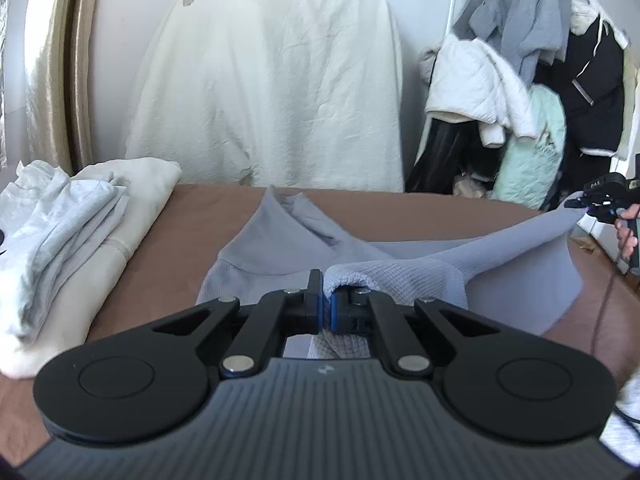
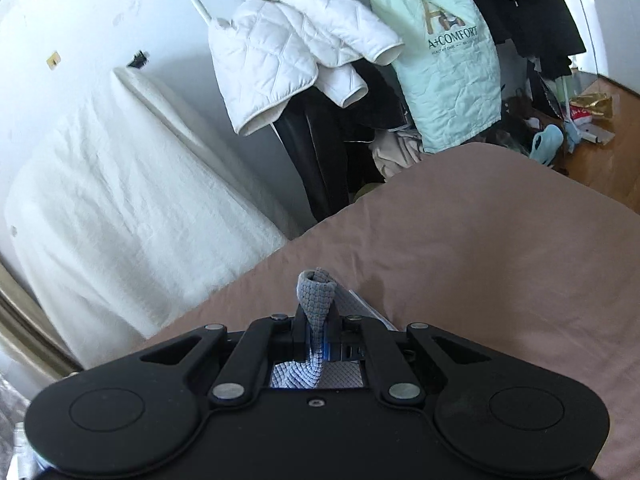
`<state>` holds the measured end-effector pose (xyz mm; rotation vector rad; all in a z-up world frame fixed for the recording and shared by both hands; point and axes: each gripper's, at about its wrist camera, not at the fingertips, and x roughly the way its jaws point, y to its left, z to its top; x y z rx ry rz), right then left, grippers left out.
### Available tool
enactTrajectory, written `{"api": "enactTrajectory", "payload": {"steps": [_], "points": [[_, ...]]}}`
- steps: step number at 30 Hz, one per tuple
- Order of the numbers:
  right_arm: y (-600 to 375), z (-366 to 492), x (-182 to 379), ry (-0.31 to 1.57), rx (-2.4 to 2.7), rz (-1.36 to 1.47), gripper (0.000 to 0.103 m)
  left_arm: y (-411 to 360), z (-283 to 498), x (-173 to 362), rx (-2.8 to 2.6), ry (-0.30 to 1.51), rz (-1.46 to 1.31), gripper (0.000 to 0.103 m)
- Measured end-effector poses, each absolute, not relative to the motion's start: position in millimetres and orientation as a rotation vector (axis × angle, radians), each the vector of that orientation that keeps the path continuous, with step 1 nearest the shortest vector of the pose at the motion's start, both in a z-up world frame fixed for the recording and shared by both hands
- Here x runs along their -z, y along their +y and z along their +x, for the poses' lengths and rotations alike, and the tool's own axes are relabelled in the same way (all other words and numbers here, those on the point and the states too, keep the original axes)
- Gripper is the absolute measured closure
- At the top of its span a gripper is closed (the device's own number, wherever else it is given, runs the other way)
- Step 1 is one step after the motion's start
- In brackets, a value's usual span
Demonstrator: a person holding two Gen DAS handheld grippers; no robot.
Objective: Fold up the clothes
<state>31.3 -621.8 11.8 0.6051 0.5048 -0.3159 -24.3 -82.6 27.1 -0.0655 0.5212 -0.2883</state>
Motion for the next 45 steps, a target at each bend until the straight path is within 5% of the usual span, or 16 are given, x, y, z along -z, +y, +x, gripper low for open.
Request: {"api": "enactTrajectory", "payload": {"steps": [6, 17, 20, 22, 26, 28, 34, 45], "points": [[-610.4, 43.9, 64.1, 0.640, 0.352, 0.532, 0.097, -75.1, 13.6, 51.0, 0.256, 0.681, -0.266, 0.100], [-640.7, 105.8, 39.7, 0.491, 0.171, 0.548, 0.095, -92.9, 127.2, -9.2, 0.222, 0.499, -0.007, 0.100], [-640.1, 117.2, 45.4, 0.429, 0.138, 0.539, 0.087, -94.9, 150.3, -13.3, 0.202, 0.490, 0.033, 0.098], [-637.6, 124.6, 61.8, 0.447, 0.150, 0.513, 0.048, -91.8, 152.9, -2.0, 0.183, 0.527, 0.017, 0.096], [-634.0, 129.0, 86.1, 0.531, 0.193, 0.467, 0.048, -85.5, 158.1, 20.6, 0.143, 0.602, -0.014, 0.093], [-632.8, 129.2, 87.5, 0.553, 0.198, 0.438, 0.048, -82.3, 160.6, 31.9, 0.124, 0.639, -0.030, 0.076], [-633.1, 114.8, 75.2, 0.589, 0.239, 0.483, 0.048, -63.5, 128.2, 31.6, 0.087, 0.677, -0.080, 0.054], [-625.8, 68.0, 61.3, 0.722, 0.210, 0.701, 0.048, -26.4, 25.1, 56.3, -0.071, 0.896, -0.397, 0.053]]}}
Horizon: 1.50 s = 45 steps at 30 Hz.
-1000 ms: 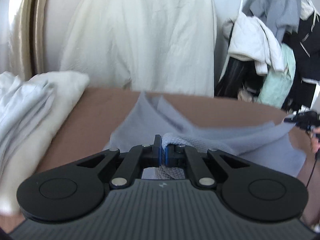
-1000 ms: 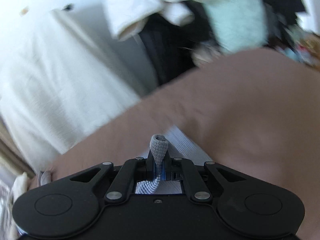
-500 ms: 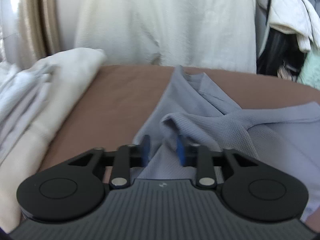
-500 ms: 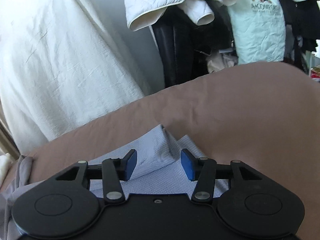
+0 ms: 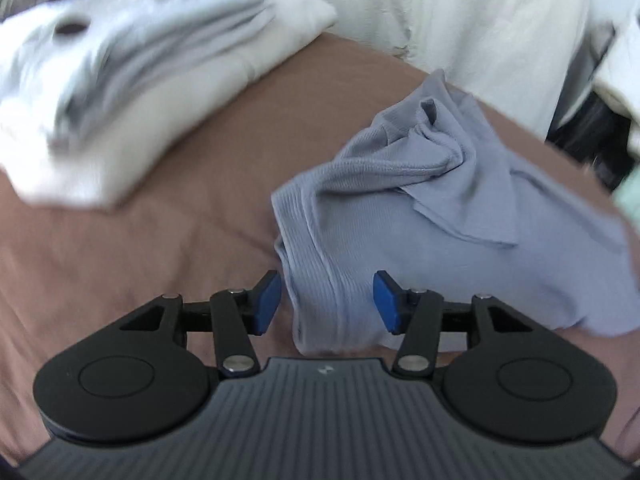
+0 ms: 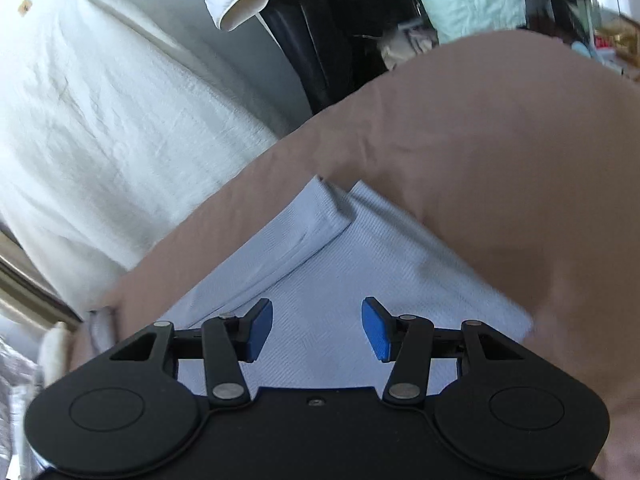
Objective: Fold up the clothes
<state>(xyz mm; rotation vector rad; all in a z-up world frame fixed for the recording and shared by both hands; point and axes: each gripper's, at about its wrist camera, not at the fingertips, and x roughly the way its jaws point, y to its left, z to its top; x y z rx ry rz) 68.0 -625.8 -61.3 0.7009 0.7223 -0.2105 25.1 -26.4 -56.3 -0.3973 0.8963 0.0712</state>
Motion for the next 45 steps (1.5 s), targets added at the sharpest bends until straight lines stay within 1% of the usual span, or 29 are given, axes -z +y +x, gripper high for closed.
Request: {"api": "enactTrajectory", "payload": {"steps": [6, 9, 11, 14, 20, 23, 24, 26, 27, 28, 29, 30, 31, 32, 34, 35, 36, 39, 41, 43, 44, 45], "points": [[-613.5, 21.7, 51.6, 0.761, 0.306, 0.574, 0.048, -13.2, -0.1, 64.8, -0.051, 0.905, -0.569, 0.053], [-621.0, -6.0, 54.0, 0.795, 0.361, 0.606, 0.048, -12.5, -7.1, 73.7, -0.028, 0.903, -0.627, 0.053], [-631.6, -15.3, 56.8, 0.785, 0.359, 0.702, 0.048, -14.0, -4.1, 77.0, -0.021, 0.893, -0.643, 0.053], [-647.3, -22.9, 64.6, 0.764, 0.330, 0.858, 0.046, -20.6, 0.8, 77.3, -0.029, 0.867, -0.603, 0.051], [-659.3, -3.2, 106.4, 0.816, 0.270, 1.076, 0.046, -38.5, 12.0, 76.3, -0.027, 0.824, -0.487, 0.053], [-660.2, 8.0, 113.7, 0.807, 0.291, 1.080, 0.046, -48.7, 19.7, 78.5, -0.005, 0.827, -0.432, 0.053], [-660.6, 12.4, 114.4, 0.797, 0.299, 1.068, 0.046, -51.3, 22.6, 80.4, -0.002, 0.830, -0.417, 0.050], [-658.3, 25.4, 110.0, 0.788, 0.322, 0.968, 0.046, -53.1, 28.5, 86.5, -0.007, 0.835, -0.398, 0.050], [-654.4, 34.9, 105.4, 0.790, 0.333, 0.877, 0.045, -54.0, 31.4, 89.6, -0.010, 0.838, -0.388, 0.051], [-649.9, 45.3, 102.3, 0.793, 0.338, 0.787, 0.045, -54.9, 34.3, 92.7, -0.012, 0.840, -0.379, 0.062], [-644.9, 55.2, 102.0, 0.798, 0.338, 0.712, 0.045, -55.7, 36.4, 94.4, -0.015, 0.838, -0.365, 0.081], [-639.6, 61.6, 102.3, 0.795, 0.340, 0.648, 0.059, -56.2, 33.2, 87.7, -0.021, 0.811, -0.330, 0.097], [-633.5, 65.8, 102.0, 0.784, 0.343, 0.580, 0.097, -56.7, 30.0, 81.1, -0.026, 0.783, -0.294, 0.098], [-625.8, 67.2, 97.1, 0.752, 0.353, 0.491, 0.099, -56.8, 26.0, 73.4, -0.032, 0.753, -0.262, 0.098], [-607.1, 56.4, 69.2, 0.619, 0.397, 0.289, 0.101, -48.5, 9.0, 48.9, -0.024, 0.684, -0.279, 0.097], [-595.7, 50.0, 51.7, 0.556, 0.417, 0.199, 0.101, -42.8, 0.9, 39.2, -0.015, 0.664, -0.303, 0.097], [-589.1, 46.3, 40.9, 0.536, 0.427, 0.156, 0.101, -37.5, -4.3, 39.1, -0.008, 0.682, -0.332, 0.097], [-586.5, 42.1, 32.0, 0.600, 0.448, 0.150, 0.100, -32.7, -11.0, 56.5, -0.042, 0.776, -0.321, 0.097], [-601.1, 44.4, 52.8, 0.731, 0.470, 0.243, 0.100, -32.2, -6.2, 74.3, -0.062, 0.862, -0.343, 0.097], [-617.2, 40.9, 71.6, 0.795, 0.488, 0.386, 0.100, -32.9, -4.6, 73.9, -0.074, 0.853, -0.339, 0.097], [-622.2, 38.8, 74.0, 0.798, 0.490, 0.430, 0.100, -34.4, -7.0, 66.2, -0.074, 0.818, -0.318, 0.097], [-620.4, 34.9, 64.9, 0.766, 0.481, 0.425, 0.100, -37.0, -11.0, 56.4, -0.067, 0.781, -0.291, 0.097]]}}
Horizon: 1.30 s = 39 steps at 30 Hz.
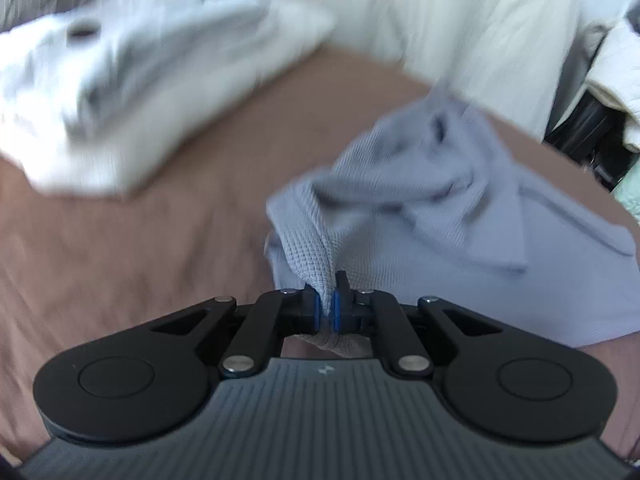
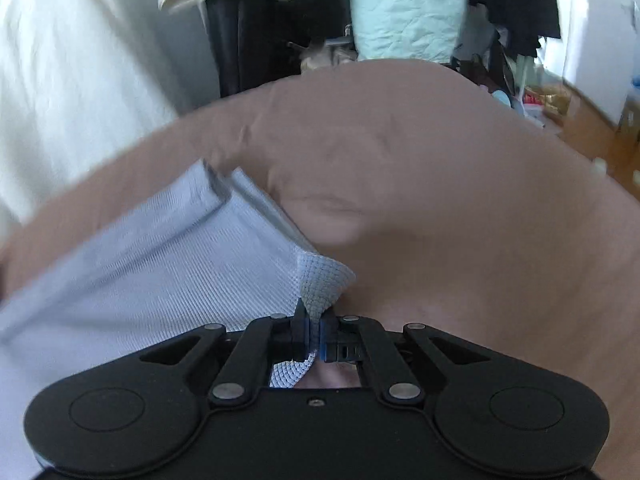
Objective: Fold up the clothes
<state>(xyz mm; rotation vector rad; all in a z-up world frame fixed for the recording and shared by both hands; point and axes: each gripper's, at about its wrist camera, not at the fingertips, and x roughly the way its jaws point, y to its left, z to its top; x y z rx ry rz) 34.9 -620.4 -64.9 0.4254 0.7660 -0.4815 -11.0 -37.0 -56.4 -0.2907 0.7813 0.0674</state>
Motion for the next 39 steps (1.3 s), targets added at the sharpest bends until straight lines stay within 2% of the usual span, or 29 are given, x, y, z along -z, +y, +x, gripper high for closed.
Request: {"api": "enactTrajectory", "payload": {"steps": [2, 4, 6, 8, 11, 12, 16, 19, 21, 29, 31, 33, 36, 39], "points": [[-607.3, 25.7, 38.9, 0.711, 0.457, 0.365, 0.100, -42.4, -19.6, 39.4, -0.056, 0.733, -0.241, 0.097], [-593.5, 19.0, 20.7, 0.706, 0.452, 0.273, 0.099, -41.2, -23.1, 44.2, -0.058, 0.774, -0.254, 0.097], [-590.9, 17.3, 22.3, 0.769, 0.454, 0.233, 0.099, -36.7, -23.6, 57.2, -0.070, 0.847, -0.279, 0.096], [-600.5, 27.4, 43.7, 0.910, 0.473, 0.233, 0.098, -31.8, -16.0, 80.0, -0.105, 0.959, -0.281, 0.096], [-612.0, 39.0, 74.0, 1.102, 0.519, 0.217, 0.075, -25.3, -14.5, 78.9, -0.123, 0.965, -0.323, 0.093], [-610.5, 37.9, 72.8, 1.094, 0.551, 0.182, 0.062, -23.7, -15.2, 73.5, -0.132, 0.944, -0.314, 0.089], [-598.2, 40.1, 44.0, 0.958, 0.676, -0.057, 0.052, -24.8, -26.9, 40.7, -0.134, 0.780, -0.279, 0.062], [-600.8, 41.1, 30.7, 0.823, 0.652, -0.141, 0.051, -27.1, -34.3, 18.3, -0.091, 0.647, -0.273, 0.054], [-604.9, 50.1, 28.1, 0.766, 0.512, -0.075, 0.051, -38.2, -13.2, 20.4, 0.006, 0.663, -0.288, 0.053], [-634.8, 123.7, 70.7, 0.813, 0.104, 0.469, 0.051, -102.3, 73.7, 46.1, 0.288, 0.794, -0.229, 0.053], [-645.8, 134.2, 84.9, 0.829, 0.101, 0.573, 0.051, -111.0, 78.3, 52.8, 0.301, 0.796, -0.218, 0.047], [-649.8, 131.6, 95.7, 0.816, 0.089, 0.671, 0.050, -119.7, 83.0, 59.5, 0.313, 0.798, -0.207, 0.047], [-655.6, 121.8, 106.1, 0.772, 0.110, 0.791, 0.049, -132.7, 89.9, 69.6, 0.332, 0.800, -0.191, 0.046], [-654.1, 108.9, 98.0, 0.725, 0.155, 0.759, 0.048, -145.7, 96.9, 79.6, 0.350, 0.803, -0.175, 0.041]]}}
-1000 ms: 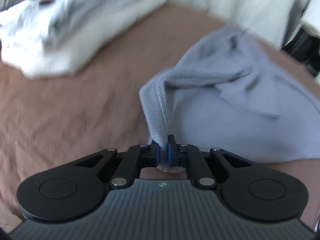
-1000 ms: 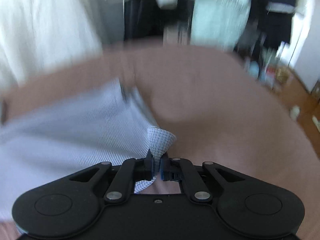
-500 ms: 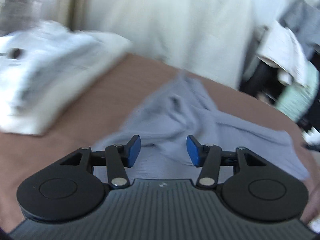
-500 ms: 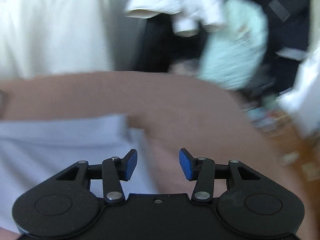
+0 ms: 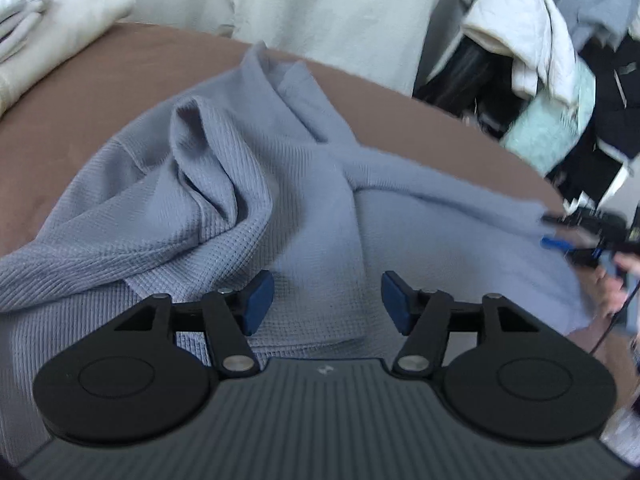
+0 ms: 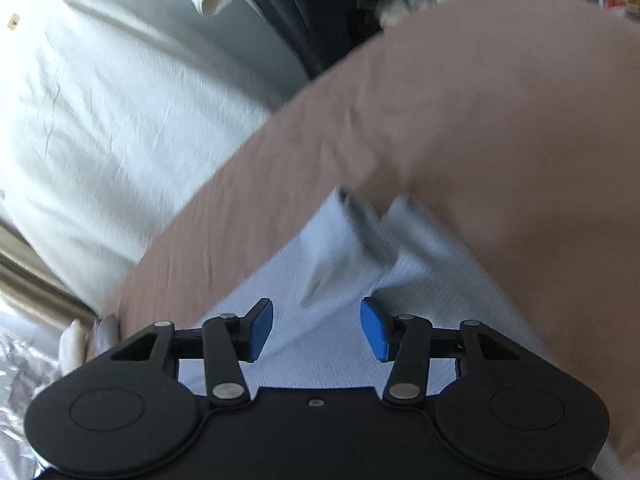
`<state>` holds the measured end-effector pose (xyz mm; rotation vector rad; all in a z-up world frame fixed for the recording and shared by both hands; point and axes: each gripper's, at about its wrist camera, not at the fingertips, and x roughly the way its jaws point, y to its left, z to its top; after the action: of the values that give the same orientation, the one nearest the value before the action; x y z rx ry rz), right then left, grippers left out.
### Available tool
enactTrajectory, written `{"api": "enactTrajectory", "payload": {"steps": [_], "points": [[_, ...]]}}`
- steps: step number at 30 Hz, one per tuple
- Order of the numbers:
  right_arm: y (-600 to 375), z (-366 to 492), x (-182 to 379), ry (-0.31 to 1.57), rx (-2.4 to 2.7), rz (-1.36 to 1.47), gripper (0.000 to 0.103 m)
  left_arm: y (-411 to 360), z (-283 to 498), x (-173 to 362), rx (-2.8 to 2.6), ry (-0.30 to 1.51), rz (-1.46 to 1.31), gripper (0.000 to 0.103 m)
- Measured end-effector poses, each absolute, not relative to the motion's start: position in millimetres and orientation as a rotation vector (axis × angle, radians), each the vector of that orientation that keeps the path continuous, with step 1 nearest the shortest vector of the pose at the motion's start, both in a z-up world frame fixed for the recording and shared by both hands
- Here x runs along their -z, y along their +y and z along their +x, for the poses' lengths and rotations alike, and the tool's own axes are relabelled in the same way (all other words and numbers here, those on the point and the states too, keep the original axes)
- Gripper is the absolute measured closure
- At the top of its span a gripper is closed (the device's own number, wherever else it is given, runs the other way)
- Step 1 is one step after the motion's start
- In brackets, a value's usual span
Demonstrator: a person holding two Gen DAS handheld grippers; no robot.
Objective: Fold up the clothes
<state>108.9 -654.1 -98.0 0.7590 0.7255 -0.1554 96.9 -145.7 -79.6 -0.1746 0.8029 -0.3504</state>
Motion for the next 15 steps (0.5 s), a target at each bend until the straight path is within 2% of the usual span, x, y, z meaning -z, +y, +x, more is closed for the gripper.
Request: {"api": "enactTrajectory", "payload": {"steps": [4, 6, 7, 8, 9, 10, 11, 15], "points": [[-654.8, 106.9, 98.3, 0.723, 0.119, 0.768, 0.047, -163.0, 106.1, 93.1, 0.375, 0.806, -0.153, 0.032], [-653.6, 108.5, 102.4, 0.705, 0.089, 0.839, 0.047, -171.9, 110.6, 99.4, 0.385, 0.807, -0.137, 0.031], [-653.8, 108.1, 103.5, 0.687, 0.077, 0.875, 0.047, -177.3, 111.5, 99.8, 0.372, 0.798, -0.096, 0.034], [-654.8, 109.2, 106.2, 0.671, 0.077, 0.899, 0.048, -182.6, 112.0, 100.1, 0.358, 0.789, -0.054, 0.041], [-653.1, 112.0, 107.4, 0.660, 0.089, 0.892, 0.060, -187.2, 110.5, 99.4, 0.332, 0.773, -0.008, 0.070], [-651.6, 113.5, 107.1, 0.650, 0.105, 0.863, 0.084, -190.9, 108.6, 98.6, 0.309, 0.757, 0.037, 0.099], [-650.2, 115.1, 106.8, 0.639, 0.122, 0.834, 0.095, -192.4, 107.1, 96.8, 0.292, 0.750, 0.066, 0.099], [-637.5, 95.3, 78.3, 0.521, 0.134, 0.755, 0.097, -173.9, 86.0, 67.2, 0.236, 0.676, 0.030, 0.099]]}}
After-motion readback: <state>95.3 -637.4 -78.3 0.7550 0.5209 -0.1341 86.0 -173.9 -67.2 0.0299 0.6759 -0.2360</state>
